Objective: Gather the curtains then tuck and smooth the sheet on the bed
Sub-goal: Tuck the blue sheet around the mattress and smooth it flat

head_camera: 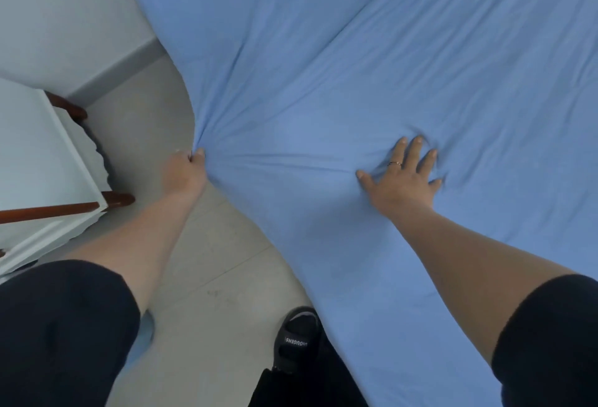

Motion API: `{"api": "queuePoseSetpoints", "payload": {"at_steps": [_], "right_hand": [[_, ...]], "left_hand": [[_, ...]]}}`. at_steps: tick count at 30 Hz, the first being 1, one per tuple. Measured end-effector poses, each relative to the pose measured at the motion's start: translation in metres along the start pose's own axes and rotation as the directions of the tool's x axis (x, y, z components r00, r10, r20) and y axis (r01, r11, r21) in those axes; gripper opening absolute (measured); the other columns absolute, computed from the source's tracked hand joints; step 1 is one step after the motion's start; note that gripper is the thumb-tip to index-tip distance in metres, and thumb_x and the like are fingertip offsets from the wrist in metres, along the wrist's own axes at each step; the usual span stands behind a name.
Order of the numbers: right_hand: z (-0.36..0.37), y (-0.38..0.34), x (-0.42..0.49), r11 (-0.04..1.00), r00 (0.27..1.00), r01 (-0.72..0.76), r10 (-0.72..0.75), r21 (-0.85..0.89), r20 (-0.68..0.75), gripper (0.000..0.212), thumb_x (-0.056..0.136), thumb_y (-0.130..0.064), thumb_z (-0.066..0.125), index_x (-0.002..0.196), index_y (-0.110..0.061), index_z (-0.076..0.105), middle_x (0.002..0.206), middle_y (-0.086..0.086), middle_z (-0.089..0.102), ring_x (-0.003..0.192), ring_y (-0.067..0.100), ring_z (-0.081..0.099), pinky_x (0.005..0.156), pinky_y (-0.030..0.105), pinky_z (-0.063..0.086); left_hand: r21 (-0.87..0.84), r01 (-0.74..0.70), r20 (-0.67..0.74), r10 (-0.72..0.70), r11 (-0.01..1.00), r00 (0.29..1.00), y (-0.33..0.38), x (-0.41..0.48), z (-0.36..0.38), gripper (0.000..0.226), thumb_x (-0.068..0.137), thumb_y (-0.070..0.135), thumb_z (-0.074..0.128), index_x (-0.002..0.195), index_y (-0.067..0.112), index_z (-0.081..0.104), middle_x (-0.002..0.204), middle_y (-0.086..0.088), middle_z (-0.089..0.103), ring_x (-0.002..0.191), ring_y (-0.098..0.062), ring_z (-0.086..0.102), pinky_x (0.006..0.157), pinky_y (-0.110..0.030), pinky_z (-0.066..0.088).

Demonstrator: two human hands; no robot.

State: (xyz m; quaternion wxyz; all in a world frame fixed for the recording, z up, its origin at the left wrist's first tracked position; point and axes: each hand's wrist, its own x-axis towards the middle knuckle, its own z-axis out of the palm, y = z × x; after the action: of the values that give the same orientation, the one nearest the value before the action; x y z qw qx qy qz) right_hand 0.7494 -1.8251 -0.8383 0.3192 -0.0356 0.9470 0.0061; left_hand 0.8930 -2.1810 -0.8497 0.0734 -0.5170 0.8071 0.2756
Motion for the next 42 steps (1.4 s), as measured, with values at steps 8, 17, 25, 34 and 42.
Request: {"api": "queuePoseSetpoints", "payload": {"at_steps": [8, 17, 25, 34, 42], "right_hand": [[-0.019, -0.015, 0.004, 0.997, 0.990, -0.038, 0.047, -0.069, 0.131, 0.109, 0.084, -0.082, 0.034, 0.158, -0.019, -0.016, 0.164, 0.002, -0.025, 0.152, 0.038, -0.016, 0.111, 0.066, 0.025], [-0.042, -0.050, 0.034, 0.970, 0.942, -0.191, 0.223, -0.148, 0.249, 0.113, 0.080, -0.070, 0.058, 0.155, -0.004, 0.007, 0.158, 0.020, -0.002, 0.147, 0.052, 0.001, 0.114, 0.054, 0.029], [-0.079, -0.123, 0.096, 0.916, 0.740, -0.325, 0.402, -0.236, 0.540, 0.065, 0.095, -0.049, 0.046, 0.147, -0.011, 0.047, 0.154, 0.017, 0.042, 0.140, 0.035, 0.041, 0.117, 0.047, 0.032], [-0.150, -0.168, 0.150, 0.942, 0.851, -0.334, 0.293, 0.018, 0.436, 0.063, 0.071, -0.058, 0.054, 0.114, -0.014, 0.067, 0.122, 0.011, 0.068, 0.112, 0.032, 0.066, 0.095, 0.036, 0.051], [-0.252, -0.228, 0.245, 0.988, 0.963, 0.007, 0.035, 0.156, -0.268, 0.017, 0.089, -0.024, 0.042, 0.098, -0.017, 0.055, 0.111, 0.016, 0.063, 0.104, 0.037, 0.062, 0.082, 0.041, 0.048]], "left_hand": [[-0.219, 0.195, 0.184, -0.156, 0.956, 0.970, 0.044, 0.018, 0.000, 0.027, 0.096, 0.036, 0.056, 0.077, 0.016, 0.054, 0.084, -0.012, 0.068, 0.071, -0.028, 0.068, 0.061, -0.037, 0.057], [-0.170, 0.007, 0.012, -0.005, 0.985, 1.000, 0.132, 0.193, -0.059, 0.054, 0.085, 0.058, 0.057, 0.096, 0.005, 0.064, 0.096, -0.011, 0.068, 0.090, -0.026, 0.064, 0.079, -0.037, 0.048], [0.166, -0.185, 0.010, 0.186, 0.969, 0.983, 0.102, 0.267, -0.127, 0.061, 0.108, 0.036, 0.032, 0.094, -0.014, 0.064, 0.098, -0.039, 0.064, 0.093, -0.052, 0.063, 0.079, -0.049, 0.048], [0.142, -0.351, 0.171, 0.326, 0.925, 0.930, 0.118, 0.267, -0.147, 0.046, 0.100, 0.031, 0.051, 0.059, 0.012, 0.044, 0.057, -0.008, 0.053, 0.063, -0.037, 0.058, 0.057, -0.036, 0.038], [0.019, -0.613, 0.199, 0.598, 0.790, 0.777, 0.265, 0.281, -0.109, 0.026, 0.100, 0.022, 0.051, 0.121, 0.014, 0.064, 0.103, -0.011, 0.074, 0.101, -0.036, 0.067, 0.084, -0.042, 0.053]]}}
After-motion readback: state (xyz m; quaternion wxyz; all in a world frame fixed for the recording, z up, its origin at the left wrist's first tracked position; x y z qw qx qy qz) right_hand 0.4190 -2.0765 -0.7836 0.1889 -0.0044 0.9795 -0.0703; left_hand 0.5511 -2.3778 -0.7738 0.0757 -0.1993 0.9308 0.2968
